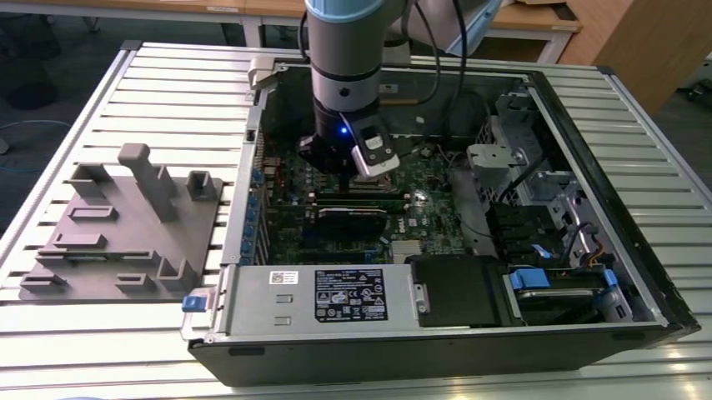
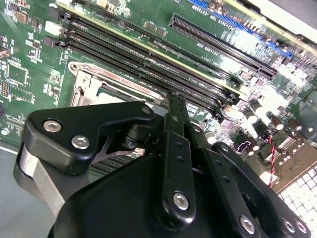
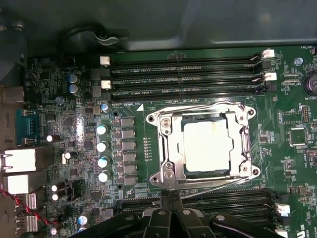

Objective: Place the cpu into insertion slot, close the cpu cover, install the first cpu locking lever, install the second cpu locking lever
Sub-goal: 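Install the second cpu locking lever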

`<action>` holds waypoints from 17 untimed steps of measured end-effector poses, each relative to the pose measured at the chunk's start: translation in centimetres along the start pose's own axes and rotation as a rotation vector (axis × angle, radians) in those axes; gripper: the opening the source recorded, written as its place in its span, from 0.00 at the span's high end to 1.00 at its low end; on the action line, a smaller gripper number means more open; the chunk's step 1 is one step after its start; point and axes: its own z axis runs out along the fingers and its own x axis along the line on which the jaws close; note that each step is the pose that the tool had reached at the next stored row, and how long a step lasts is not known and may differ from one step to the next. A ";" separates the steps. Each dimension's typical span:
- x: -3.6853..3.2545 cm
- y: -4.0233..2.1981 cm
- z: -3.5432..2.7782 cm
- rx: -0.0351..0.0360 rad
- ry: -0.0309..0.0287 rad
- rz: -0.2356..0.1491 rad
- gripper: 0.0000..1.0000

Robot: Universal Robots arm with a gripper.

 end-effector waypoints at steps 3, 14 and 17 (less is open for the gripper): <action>0.06 -0.01 0.13 -0.0065 0.0005 0.000 0.90; 0.14 -0.06 0.92 -0.0207 0.0035 0.001 0.90; 0.16 -0.06 1.00 -0.0279 0.0059 0.002 0.90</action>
